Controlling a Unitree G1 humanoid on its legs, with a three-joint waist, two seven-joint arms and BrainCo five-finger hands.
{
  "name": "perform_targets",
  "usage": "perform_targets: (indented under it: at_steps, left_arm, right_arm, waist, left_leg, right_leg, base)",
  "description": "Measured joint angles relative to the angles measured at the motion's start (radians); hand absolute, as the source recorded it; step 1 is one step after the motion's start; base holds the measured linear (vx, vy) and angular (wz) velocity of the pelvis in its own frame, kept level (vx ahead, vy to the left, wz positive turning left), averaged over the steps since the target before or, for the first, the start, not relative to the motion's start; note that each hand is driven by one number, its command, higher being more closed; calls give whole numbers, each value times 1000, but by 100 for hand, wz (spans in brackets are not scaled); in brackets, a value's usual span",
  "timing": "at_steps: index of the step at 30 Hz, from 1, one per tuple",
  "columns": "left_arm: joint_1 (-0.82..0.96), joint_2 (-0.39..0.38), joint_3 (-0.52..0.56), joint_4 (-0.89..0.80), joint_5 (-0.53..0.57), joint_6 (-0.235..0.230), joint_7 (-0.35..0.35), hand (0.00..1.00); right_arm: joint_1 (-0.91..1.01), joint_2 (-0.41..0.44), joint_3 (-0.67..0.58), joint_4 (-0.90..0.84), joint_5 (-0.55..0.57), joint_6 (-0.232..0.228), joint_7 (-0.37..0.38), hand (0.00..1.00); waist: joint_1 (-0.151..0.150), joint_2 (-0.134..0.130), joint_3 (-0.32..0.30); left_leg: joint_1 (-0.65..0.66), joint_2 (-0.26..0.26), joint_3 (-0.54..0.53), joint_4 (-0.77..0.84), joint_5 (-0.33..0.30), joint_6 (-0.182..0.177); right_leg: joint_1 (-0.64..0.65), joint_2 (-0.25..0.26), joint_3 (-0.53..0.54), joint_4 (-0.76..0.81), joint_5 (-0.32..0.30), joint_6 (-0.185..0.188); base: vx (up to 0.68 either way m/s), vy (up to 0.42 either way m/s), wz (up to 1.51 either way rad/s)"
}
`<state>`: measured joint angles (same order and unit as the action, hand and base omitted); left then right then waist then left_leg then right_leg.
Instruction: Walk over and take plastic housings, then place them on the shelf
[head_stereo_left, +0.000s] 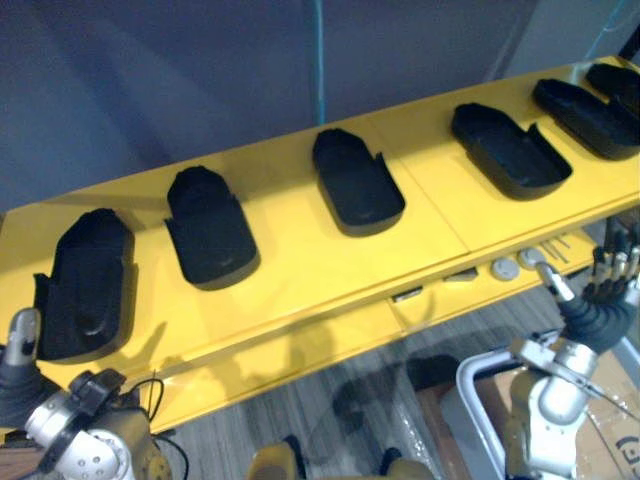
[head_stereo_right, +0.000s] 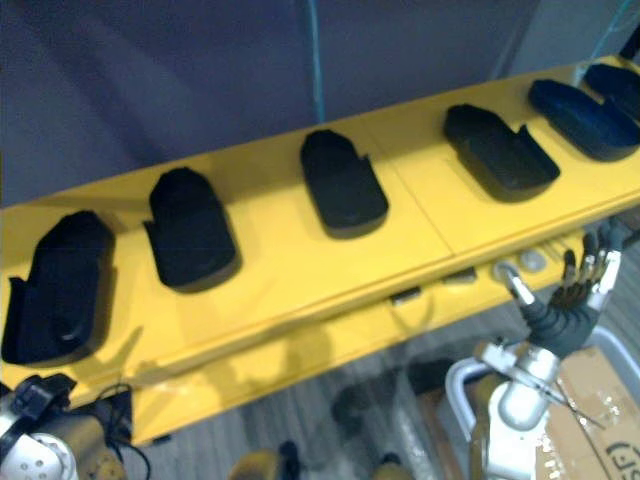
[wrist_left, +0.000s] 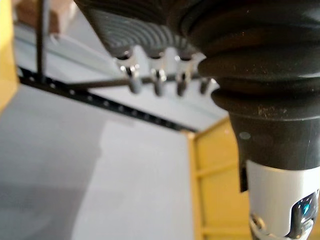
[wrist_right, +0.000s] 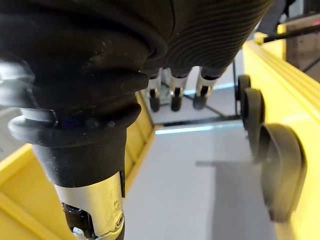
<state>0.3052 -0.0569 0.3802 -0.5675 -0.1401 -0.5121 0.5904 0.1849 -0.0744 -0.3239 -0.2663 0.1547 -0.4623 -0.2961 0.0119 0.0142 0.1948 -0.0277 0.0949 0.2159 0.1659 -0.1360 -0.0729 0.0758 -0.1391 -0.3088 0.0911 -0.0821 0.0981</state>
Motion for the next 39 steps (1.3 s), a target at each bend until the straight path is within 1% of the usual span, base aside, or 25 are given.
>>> perform_targets:
  at_steps: [1,2,3,5,6,7,9,11,12,14,16,19,21,23,24,26,27,29,31,32,33,34,35,37,39]
  left_arm:
    - [0,0,-7,0,25,-1,15,0]
    - [-7,0,-10,-1,70,-1,44,0]
    - [-12,1,-11,-1,89,-1,59,0]
    - [-17,11,-3,-1,176,9,114,0]
    - [-17,25,16,-1,224,34,164,0]
    - [-14,32,33,-1,235,46,191,0]
    - [-9,59,115,15,270,101,277,0]
    - [1,93,224,94,312,207,362,0]
    - [9,100,256,125,309,240,380,0]
    - [20,129,378,330,267,326,435,0]
    - [25,131,460,500,210,346,470,0]
    - [62,129,571,754,128,322,503,0]
    - [71,121,611,871,51,263,494,0]
    - [81,84,625,976,-5,208,455,0]
    - [81,72,620,998,-18,199,436,0]
    - [81,33,574,1041,-51,177,380,0]
    - [79,10,525,1065,-61,162,331,0]
    - [79,-9,481,1078,-95,131,281,0]
    - [70,-34,423,1083,-132,93,220,0]
    - [46,-41,381,1110,-155,68,167,0]
    - [31,-40,373,1126,-166,65,145,0]
    - [12,-40,368,1151,-167,63,113,0]
    - [7,-40,342,1183,-163,62,67,0]
    - [12,-41,286,1197,-149,62,-3,0]
    - [13,-37,242,1197,-117,64,-43,0]
  right_arm:
    - [11,2,-8,-1,8,-4,10,0]
    - [26,9,-25,-1,29,-19,28,0]
    - [31,12,-29,0,30,-26,37,0]
    - [35,14,-37,-1,31,-47,46,0]
    - [20,8,-30,0,29,-64,64,0]
    - [9,5,-22,1,28,-71,70,0]
    - [-45,-6,8,3,37,-88,92,0]
    - [-104,-34,57,22,72,-105,133,0]
    - [-121,-41,73,34,76,-109,143,0]
    - [-184,-59,143,96,88,-109,148,0]
    - [-223,-72,197,151,87,-103,145,0]
    - [-289,-75,264,237,88,-79,146,0]
    - [-336,-76,273,290,95,-72,160,0]
    - [-406,-76,308,340,154,-59,220,0]
    - [-422,-76,318,349,158,-55,239,0]
    - [-461,-75,361,361,185,-34,297,0]
    - [-474,-71,391,362,198,-27,339,0]
    - [-482,-63,411,363,210,-15,366,0]
    - [-488,-61,419,384,233,-12,390,0]
    - [-509,-62,418,415,234,-11,386,0]
    - [-521,-61,419,426,233,-10,386,0]
    - [-536,-64,420,432,232,-7,386,0]
    - [-539,-82,421,431,224,-8,384,0]
    - [-539,-115,420,430,225,-8,385,0]
    - [-538,-126,420,428,226,-10,390,0]
  waist:
    - [-2,-1,-5]
    - [-26,-8,-7]
    - [-34,-10,-6]
    - [-32,-12,-7]
    - [-25,-11,-13]
    - [-23,-11,-19]
    - [-15,-11,-19]
    - [7,-7,-30]
    - [10,-6,-37]
    - [49,-11,-46]
    - [80,-21,-55]
    - [130,-57,-83]
    - [149,-75,-95]
    - [160,-74,-100]
    - [166,-74,-100]
    - [170,-73,-99]
    - [172,-74,-100]
    - [180,-73,-99]
    - [172,-72,-97]
    - [165,-65,-89]
    - [165,-60,-72]
    - [166,-51,-45]
    - [159,-35,-35]
    - [157,-21,-33]
    - [149,-21,-33]
  left_leg:
    - [6,-4,0,-19,10,1]
    - [18,-20,14,-59,42,8]
    - [24,-25,22,-73,53,15]
    - [49,-39,38,-114,81,19]
    - [67,-50,38,-149,100,23]
    - [70,-53,37,-162,109,24]
    - [85,-63,33,-192,129,28]
    - [99,-80,3,-230,149,36]
    - [99,-84,-5,-240,155,37]
    - [98,-96,-24,-251,157,42]
    - [97,-106,-45,-252,146,51]
    - [96,-120,-59,-252,148,60]
    - [98,-126,-86,-252,154,69]
    - [104,-126,-112,-246,160,75]
    - [104,-126,-113,-246,161,76]
    - [103,-127,-120,-246,164,74]
    - [101,-127,-124,-246,166,72]
    - [96,-127,-129,-246,169,70]
    - [68,-129,-168,-213,165,62]
    - [18,-124,-181,-160,137,40]
    - [7,-108,-139,-131,107,53]
    - [-8,-65,-34,-72,79,42]
    - [-31,-16,57,-16,76,43]
    - [-58,-4,100,4,76,43]
    - [-88,-8,117,14,79,44]
  right_leg:
    - [5,-3,-9,-3,0,0]
    - [20,-17,-47,-11,0,0]
    - [28,-21,-59,-11,0,0]
    - [52,-31,-89,-11,0,0]
    - [69,-37,-110,-10,0,0]
    - [69,-39,-115,-10,0,0]
    - [83,-44,-136,-10,0,0]
    - [104,-53,-175,-11,-1,1]
    - [106,-55,-188,-11,-1,1]
    - [120,-65,-216,-10,0,1]
    - [131,-72,-235,-9,1,4]
    - [138,-84,-250,2,3,5]
    - [150,-88,-271,16,10,9]
    - [154,-87,-268,33,30,-1]
    - [153,-88,-268,35,33,-3]
    - [154,-87,-268,37,43,-4]
    - [155,-86,-268,37,47,-2]
    - [159,-84,-270,34,47,-2]
    - [175,-76,-297,17,46,-2]
    - [176,-67,-314,11,45,-2]
    - [188,-62,-318,3,46,-2]
    - [215,-50,-328,-14,46,-2]
    - [233,-39,-356,-25,43,1]
    - [226,-44,-378,-25,10,-1]
    - [200,-67,-374,-18,-30,9]
  base:
    - [36,-7,40]
    - [37,12,52]
    - [35,30,68]
    - [10,47,51]
    - [-1,36,42]
    - [-9,51,47]
    - [-15,38,31]
    - [-48,31,47]
    - [-47,37,52]
    - [-39,39,38]
    - [-10,45,39]
    - [41,39,32]
    - [73,17,44]
    - [89,34,37]
    - [82,32,20]
    - [15,7,9]
    - [-16,-10,7]
    - [-36,-24,10]
    - [-44,-58,50]
    - [-55,-47,64]
    - [-86,-39,59]
    - [-123,-55,52]
    - [-121,-57,54]
    - [-87,-20,46]
    - [-53,16,23]
